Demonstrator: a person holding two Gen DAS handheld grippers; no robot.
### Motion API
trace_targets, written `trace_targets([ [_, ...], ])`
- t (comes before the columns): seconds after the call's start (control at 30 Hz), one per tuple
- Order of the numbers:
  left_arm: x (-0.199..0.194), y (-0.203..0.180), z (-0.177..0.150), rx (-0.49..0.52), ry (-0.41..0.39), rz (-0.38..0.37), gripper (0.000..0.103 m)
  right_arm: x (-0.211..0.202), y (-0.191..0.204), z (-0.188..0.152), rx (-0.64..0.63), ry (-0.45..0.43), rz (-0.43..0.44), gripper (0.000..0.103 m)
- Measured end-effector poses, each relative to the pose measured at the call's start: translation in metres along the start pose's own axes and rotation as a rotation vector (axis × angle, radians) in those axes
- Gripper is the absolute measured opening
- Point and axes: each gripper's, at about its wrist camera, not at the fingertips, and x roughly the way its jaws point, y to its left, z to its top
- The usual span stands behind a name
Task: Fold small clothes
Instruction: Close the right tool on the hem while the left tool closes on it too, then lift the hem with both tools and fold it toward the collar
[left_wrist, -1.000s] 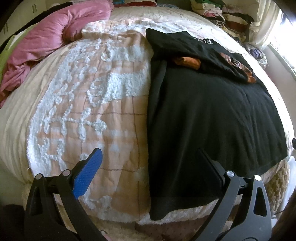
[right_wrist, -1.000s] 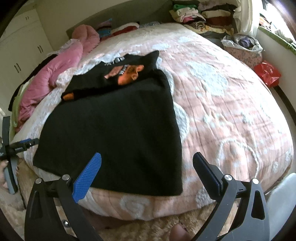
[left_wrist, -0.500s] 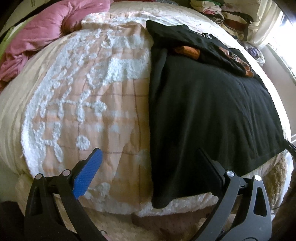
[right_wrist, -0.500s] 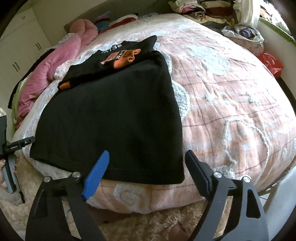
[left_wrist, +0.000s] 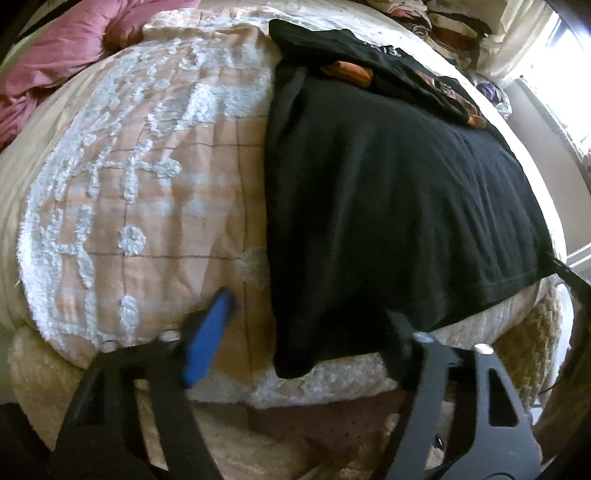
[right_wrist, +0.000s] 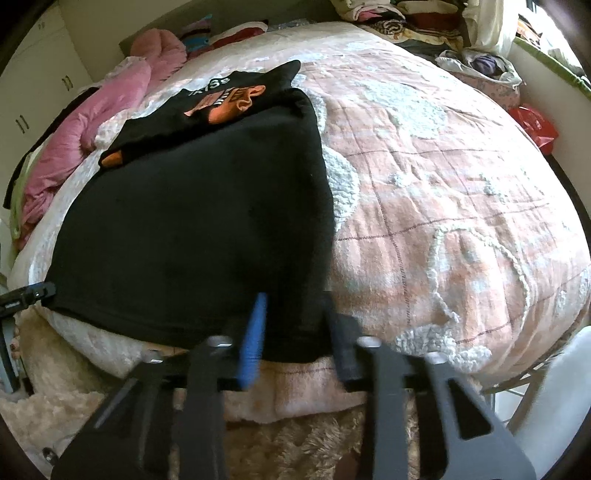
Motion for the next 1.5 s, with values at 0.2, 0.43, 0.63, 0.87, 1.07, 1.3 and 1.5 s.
trace_targets([
  [0.2,0.002,0.003,0.002,-0.002,0.013,-0.002,0.055,-0.021,0.001,0.007,0.009,-0.06,0.054,0.008],
  [0.43,0.003,0.006,0.003,-0.001,0.014,0.005,0.054,-0.042,-0.004,0.021,0.059,-0.137,0.128,0.008],
  [0.63,0.0,-0.004,0.006,0.038,0.002,0.017,0.021,-0.052,-0.002,0.029,0.06,-0.178,0.133,0.008],
  [0.87,-0.019,-0.017,0.017,0.079,-0.06,0.003,0.002,-0.059,-0.001,0.038,0.066,-0.207,0.138,0.008],
  [1.07,-0.04,-0.021,0.034,0.08,-0.128,-0.013,0.002,-0.064,0.001,0.049,0.058,-0.234,0.13,0.008],
  [1.3,-0.067,-0.019,0.063,0.08,-0.235,0.015,0.002,-0.071,0.002,0.064,0.055,-0.277,0.123,0.008],
  [1.5,-0.082,-0.015,0.091,0.063,-0.304,0.019,0.002,-0.078,0.004,0.087,0.058,-0.328,0.125,0.008],
])
